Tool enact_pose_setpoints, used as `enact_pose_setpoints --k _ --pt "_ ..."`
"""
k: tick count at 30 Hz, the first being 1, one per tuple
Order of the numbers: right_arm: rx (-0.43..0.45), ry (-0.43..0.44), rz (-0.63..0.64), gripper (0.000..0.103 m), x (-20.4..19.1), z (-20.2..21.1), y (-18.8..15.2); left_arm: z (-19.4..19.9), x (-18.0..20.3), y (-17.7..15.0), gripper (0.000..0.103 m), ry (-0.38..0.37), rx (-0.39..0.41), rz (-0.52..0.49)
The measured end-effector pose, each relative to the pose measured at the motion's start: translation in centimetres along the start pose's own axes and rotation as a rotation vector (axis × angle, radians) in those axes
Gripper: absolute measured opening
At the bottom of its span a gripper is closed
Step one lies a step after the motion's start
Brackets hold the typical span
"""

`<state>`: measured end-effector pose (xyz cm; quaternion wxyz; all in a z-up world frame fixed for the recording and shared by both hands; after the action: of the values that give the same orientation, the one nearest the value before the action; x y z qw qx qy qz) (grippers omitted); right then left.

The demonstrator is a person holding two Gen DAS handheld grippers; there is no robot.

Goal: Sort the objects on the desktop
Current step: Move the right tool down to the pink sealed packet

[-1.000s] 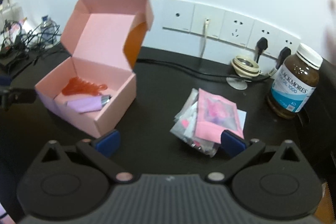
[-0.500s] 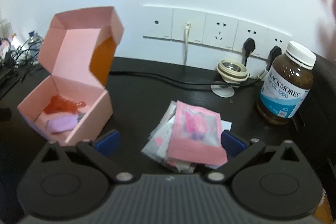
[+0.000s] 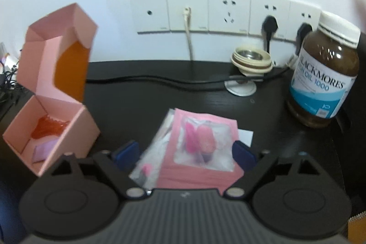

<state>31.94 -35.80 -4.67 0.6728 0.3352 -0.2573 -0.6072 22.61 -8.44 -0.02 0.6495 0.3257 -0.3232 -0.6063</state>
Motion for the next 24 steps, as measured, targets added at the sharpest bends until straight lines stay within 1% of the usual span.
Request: enact_pose_setpoints --k 5,9,13,15,17,21,24 --pt "-0.029 -0.005 -0.023 0.080 1.1 -1.0 -0.3 -0.4 0.3 0.1 0.103 -0.005 -0.006 -0.001" --pt "-0.057 -0.004 -0.053 0.080 1.7 -1.7 -0.8 -0.7 0.7 0.2 0.103 -0.012 -0.009 -0.008" --pt "-0.060 -0.003 -0.061 0.080 1.8 -1.9 -0.9 -0.8 1.0 0.2 0.103 -0.017 -0.009 -0.020" --pt "-0.065 -0.003 -0.068 0.082 1.9 -2.0 -0.9 -0.8 1.1 0.2 0.103 -0.019 -0.010 -0.024" --pt "-0.064 -0.009 -0.052 0.086 1.8 -2.1 -0.6 -0.9 1.1 0.1 0.103 -0.020 -0.013 -0.025" --pt "-0.066 -0.001 -0.034 0.087 1.7 -2.3 0.2 -1.0 1.1 0.1 0.103 -0.021 -0.016 -0.030" --pt "-0.057 -0.011 -0.028 0.091 1.8 -2.7 0.6 -1.0 1.1 0.2 0.103 -0.019 -0.016 -0.035"
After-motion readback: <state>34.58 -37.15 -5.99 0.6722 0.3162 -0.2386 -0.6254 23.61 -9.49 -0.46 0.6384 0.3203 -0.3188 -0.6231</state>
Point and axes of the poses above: each gripper's, at about its wrist camera, not at the fingertips, and z roughly against the way its jaws point, x to its right, y to its top, the point moved 4 cm from there along -z, roughly the way its jaws point, and after that the axes turned 7 degrees about x, right-handed, at the moved point
